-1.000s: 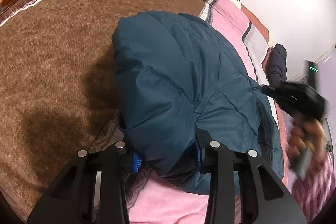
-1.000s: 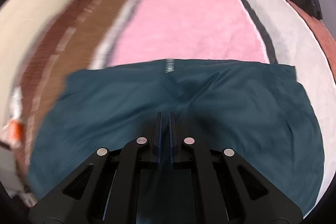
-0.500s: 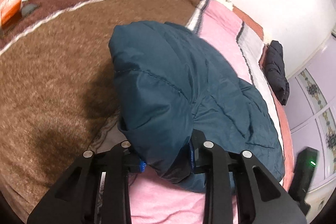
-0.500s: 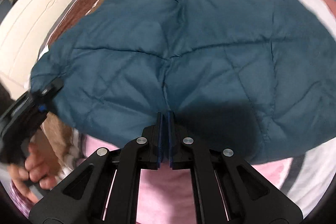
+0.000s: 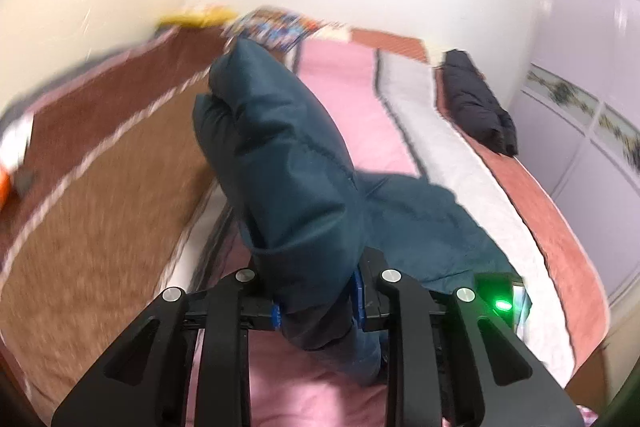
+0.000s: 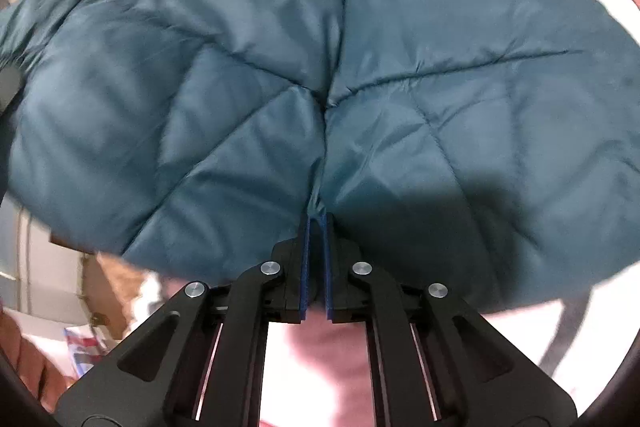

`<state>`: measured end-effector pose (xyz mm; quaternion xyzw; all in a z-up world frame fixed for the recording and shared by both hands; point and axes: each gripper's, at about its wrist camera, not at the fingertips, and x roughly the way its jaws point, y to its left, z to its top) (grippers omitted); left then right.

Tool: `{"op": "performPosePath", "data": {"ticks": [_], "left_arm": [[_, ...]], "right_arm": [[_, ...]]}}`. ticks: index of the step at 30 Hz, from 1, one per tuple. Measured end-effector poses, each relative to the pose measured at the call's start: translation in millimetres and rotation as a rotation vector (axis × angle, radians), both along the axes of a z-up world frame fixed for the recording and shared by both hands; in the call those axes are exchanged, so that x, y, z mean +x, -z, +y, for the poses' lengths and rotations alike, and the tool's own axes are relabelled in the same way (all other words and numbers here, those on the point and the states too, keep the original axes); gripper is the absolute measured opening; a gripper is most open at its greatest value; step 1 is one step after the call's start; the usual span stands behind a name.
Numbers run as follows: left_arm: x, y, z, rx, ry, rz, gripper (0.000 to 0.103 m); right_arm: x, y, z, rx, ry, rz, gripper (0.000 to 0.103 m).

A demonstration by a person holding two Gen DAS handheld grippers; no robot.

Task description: Fold large clothes

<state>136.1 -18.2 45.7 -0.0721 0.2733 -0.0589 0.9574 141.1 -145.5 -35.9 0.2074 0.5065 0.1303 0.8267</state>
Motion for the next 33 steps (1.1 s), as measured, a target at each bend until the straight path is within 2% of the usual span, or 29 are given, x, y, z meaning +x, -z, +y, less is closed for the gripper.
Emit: {"op": "performPosePath", "data": {"ticks": [1, 4, 5, 6, 8, 11, 13, 15, 17, 20, 22, 24, 26, 30, 32, 33], "left_arm": [[-0.6, -4.8, -8.0, 0.019, 0.013, -0.01, 0.025], [-2.5, -14.5, -37.4, 0.092, 0.055, -0.048, 0.025], [-3.7, -15.2, -45.7, 0.112, 0.066, -0.059, 0.025], [-5.8, -15.6, -58.7, 0.14, 0.085, -0.075, 0.025], [-9.9, -14.4, -82.1, 0.185, 0.122, -0.091, 0.025], [-15.0, -9.5, -121.4, 0.262, 0.203, -0.109, 0.025], [-18.0, -3.2, -148.0, 0.323, 0.257, -0.12, 0.025], [-17.6, 7.2, -172.2, 0.373, 0.312, -0.119, 0.025], [-15.4, 20.3, -192.3, 0.401, 0.359, -0.105, 0.025], [-13.3, 42.8, -218.8, 0.457, 0.424, -0.083, 0.025], [-9.9, 56.8, -230.2, 0.494, 0.465, -0.076, 0.025], [-8.2, 76.2, -243.0, 0.538, 0.511, -0.067, 0.025], [-3.5, 88.1, -248.7, 0.549, 0.524, -0.04, 0.028], [-0.4, 99.5, -251.0, 0.568, 0.548, 0.005, 0.04], [-0.7, 96.2, -251.8, 0.531, 0.604, 0.028, 0.068], [-3.1, 91.7, -250.6, 0.497, 0.616, 0.039, 0.07]], "right_arm": [[-16.4, -16.2, -16.5, 0.015, 0.023, -0.066, 0.006], [-43.9, -27.6, -72.0, 0.021, 0.167, -0.12, 0.008], [-46.2, -23.1, -84.1, 0.023, 0.198, -0.109, 0.008], [-43.8, -9.9, -98.5, 0.027, 0.221, -0.058, 0.009], [-36.9, 13.7, -109.1, 0.071, 0.205, 0.019, 0.01], [-35.3, 32.6, -108.1, 0.077, 0.172, 0.032, 0.01], [-38.3, 34.1, -117.3, 0.147, 0.165, 0.025, 0.01], [-49.0, 33.3, -138.0, 0.24, 0.186, 0.007, 0.01], [-74.7, 27.2, -172.5, 0.302, 0.271, -0.037, 0.01], [-112.7, 24.9, -220.8, 0.277, 0.416, -0.073, 0.01], [-134.4, 32.2, -251.5, 0.259, 0.508, -0.059, 0.011], [-144.7, 37.1, -262.7, 0.27, 0.544, -0.052, 0.011], [-153.9, 40.6, -267.8, 0.274, 0.56, -0.053, 0.011], [-158.5, 34.9, -268.5, 0.255, 0.565, -0.056, 0.011], [-154.7, 23.7, -266.1, 0.245, 0.573, -0.068, 0.011], [-157.0, 16.3, -268.6, 0.238, 0.577, -0.081, 0.011]]}}
